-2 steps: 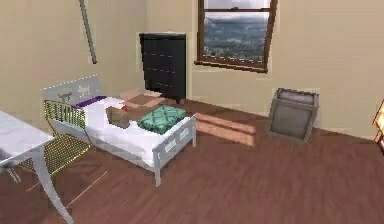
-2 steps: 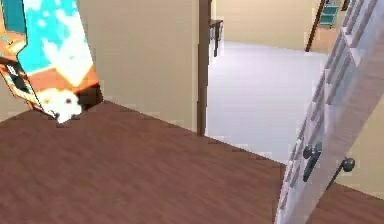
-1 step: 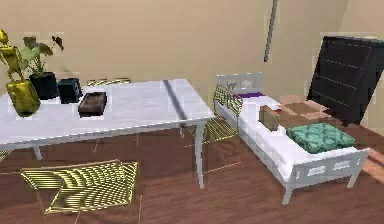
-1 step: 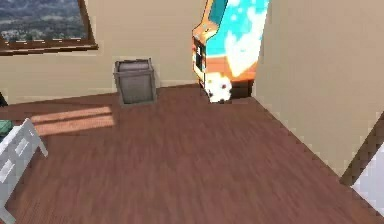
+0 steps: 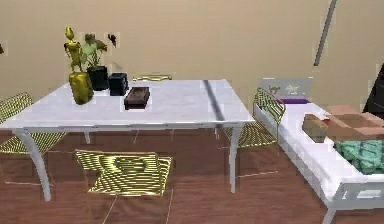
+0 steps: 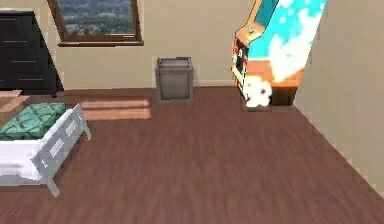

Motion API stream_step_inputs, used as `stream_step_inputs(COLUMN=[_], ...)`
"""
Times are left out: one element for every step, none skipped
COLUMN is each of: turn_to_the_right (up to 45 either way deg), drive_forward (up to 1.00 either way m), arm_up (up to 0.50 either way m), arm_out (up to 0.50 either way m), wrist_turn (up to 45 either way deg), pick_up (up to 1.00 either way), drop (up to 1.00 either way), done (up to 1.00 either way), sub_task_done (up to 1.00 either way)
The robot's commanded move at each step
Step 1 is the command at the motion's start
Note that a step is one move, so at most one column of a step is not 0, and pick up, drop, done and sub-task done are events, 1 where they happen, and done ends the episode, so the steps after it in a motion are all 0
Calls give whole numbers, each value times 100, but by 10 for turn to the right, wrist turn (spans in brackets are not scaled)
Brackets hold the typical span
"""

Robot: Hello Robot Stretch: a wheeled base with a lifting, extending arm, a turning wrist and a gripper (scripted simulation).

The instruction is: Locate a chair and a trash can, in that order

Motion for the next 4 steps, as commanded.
stream_step_inputs(turn_to_the_right=[-30,0,-210,0], drive_forward=[0,30,0,0], arm_up=[0,0,0,0], arm_out=[0,0,0,0], wrist_turn=[0,0,0,0], pick_up=[0,0,0,0], drop=[0,0,0,0], done=[0,0,0,0], sub_task_done=[0,0,0,100])
